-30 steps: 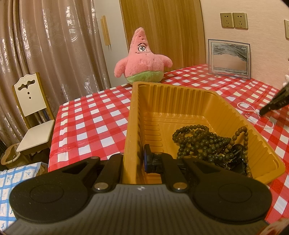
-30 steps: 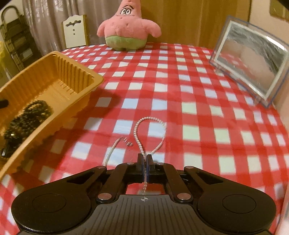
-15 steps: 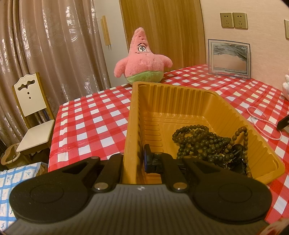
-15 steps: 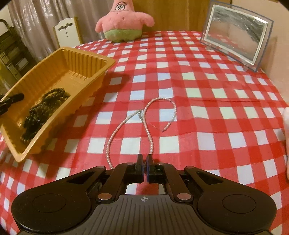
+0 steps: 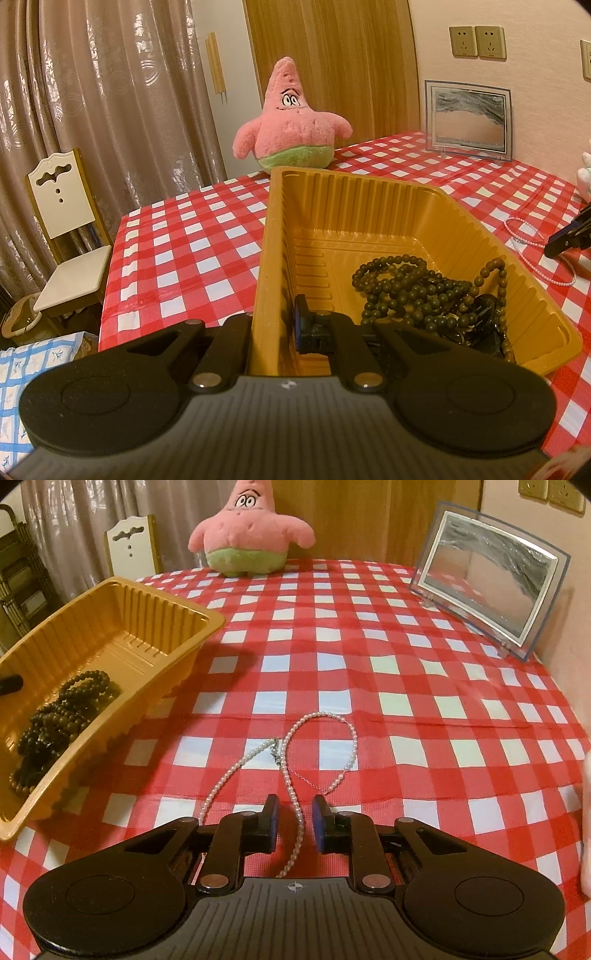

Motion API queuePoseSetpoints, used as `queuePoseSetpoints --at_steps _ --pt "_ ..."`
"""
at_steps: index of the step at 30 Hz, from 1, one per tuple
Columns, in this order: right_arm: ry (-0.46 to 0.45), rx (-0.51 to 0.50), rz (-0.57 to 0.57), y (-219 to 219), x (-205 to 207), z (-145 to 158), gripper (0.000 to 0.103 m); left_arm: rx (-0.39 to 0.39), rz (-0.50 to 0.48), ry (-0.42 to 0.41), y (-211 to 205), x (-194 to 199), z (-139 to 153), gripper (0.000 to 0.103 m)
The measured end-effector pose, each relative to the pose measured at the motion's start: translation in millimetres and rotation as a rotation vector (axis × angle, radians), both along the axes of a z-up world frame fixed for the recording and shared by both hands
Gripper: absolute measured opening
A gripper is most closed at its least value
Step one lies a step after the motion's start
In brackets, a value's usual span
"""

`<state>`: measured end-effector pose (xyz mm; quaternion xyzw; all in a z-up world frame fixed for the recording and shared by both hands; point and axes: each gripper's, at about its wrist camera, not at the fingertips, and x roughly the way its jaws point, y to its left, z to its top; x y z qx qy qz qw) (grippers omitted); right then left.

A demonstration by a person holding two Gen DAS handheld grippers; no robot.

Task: Organize jewelry
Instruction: 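Lift the pearl necklace high so it hangs free of the table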

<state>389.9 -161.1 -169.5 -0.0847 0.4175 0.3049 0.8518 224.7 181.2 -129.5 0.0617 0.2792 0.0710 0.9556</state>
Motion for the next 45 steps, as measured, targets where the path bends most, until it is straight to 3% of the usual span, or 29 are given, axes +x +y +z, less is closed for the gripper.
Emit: queuePoseSetpoints --at_steps 9,12,19,32,45 --pt "-0.029 -0.035 0.017 4 -3 -1 0.016 0.001 -0.001 0.0 -1 0 0 0.007" --pt "-0.036 -0.049 0.023 4 -3 -1 0.002 0.001 -0.001 0.0 -1 0 0 0.007" --pt "-0.009 -0.023 0.001 1 -2 7 0.002 0.002 -0.001 0.0 -1 0 0 0.007" --pt "-0.078 0.218 -0.062 -31 -3 109 0.002 0.001 -0.001 0.0 -2 0 0 0.007" --pt "-0.135 0.296 -0.036 -31 -13 176 0.002 0.001 -0.003 -0.002 -3 1 0 0.007"
